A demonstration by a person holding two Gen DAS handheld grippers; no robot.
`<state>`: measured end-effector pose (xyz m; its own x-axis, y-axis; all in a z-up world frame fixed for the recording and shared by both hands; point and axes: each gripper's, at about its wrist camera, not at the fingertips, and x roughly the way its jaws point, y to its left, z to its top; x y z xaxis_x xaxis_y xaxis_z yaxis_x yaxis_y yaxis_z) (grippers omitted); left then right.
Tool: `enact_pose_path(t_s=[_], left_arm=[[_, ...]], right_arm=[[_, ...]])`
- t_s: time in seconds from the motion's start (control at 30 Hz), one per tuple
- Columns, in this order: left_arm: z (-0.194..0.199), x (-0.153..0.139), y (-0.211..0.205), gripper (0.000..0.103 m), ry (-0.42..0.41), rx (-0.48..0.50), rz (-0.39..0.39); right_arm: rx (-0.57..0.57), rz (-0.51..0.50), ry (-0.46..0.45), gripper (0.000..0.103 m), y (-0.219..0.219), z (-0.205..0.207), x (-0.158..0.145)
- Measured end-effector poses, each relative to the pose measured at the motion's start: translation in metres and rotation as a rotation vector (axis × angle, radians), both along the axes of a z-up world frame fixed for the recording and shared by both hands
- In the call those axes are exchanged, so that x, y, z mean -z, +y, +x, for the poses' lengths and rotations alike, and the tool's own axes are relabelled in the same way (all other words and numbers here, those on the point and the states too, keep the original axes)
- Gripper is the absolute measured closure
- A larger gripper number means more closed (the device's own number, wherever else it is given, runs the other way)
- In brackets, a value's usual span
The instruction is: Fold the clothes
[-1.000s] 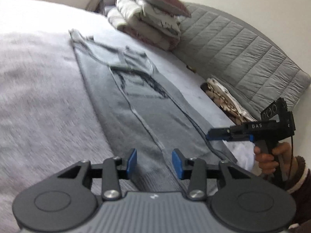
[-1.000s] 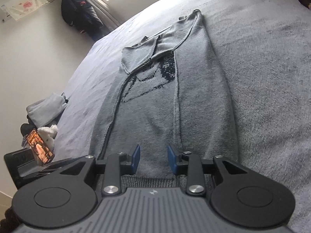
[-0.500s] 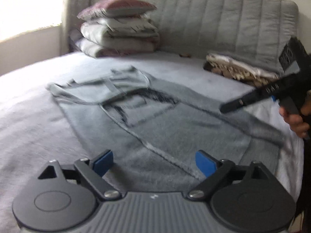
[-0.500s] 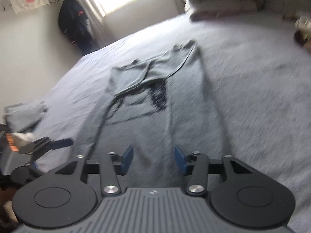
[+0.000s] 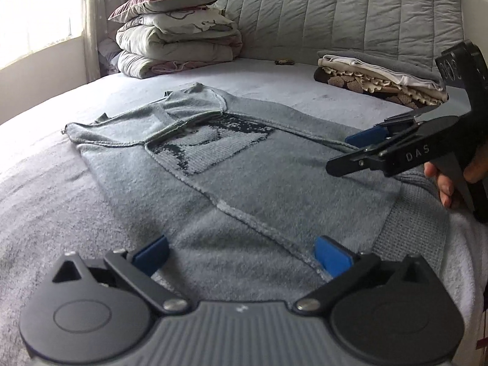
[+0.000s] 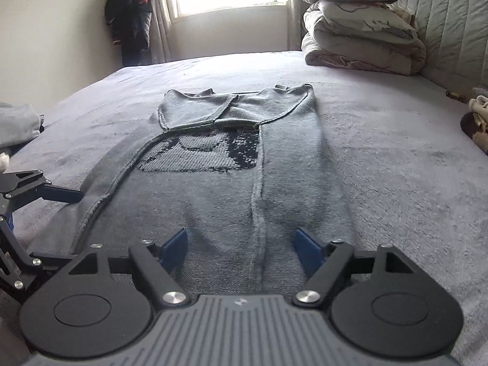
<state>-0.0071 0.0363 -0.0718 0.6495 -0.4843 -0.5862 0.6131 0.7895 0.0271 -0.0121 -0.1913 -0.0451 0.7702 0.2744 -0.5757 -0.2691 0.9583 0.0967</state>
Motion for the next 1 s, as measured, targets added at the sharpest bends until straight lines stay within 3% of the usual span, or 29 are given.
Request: enact_pose_path(t_s=[0.4, 1.0], left_arm=[[-0.001, 0.001, -0.001, 0.0, -0.001, -0.001, 0.001], [0.0, 0.001, 0.0, 0.0, -0.001, 0.003, 0.001]], right_arm=[[0.001, -0.008, -0.008, 0.017, 0.007, 0.003, 0.002], [0.017, 0.076, 0.028, 0.017, -0.005, -0.004, -0.002]])
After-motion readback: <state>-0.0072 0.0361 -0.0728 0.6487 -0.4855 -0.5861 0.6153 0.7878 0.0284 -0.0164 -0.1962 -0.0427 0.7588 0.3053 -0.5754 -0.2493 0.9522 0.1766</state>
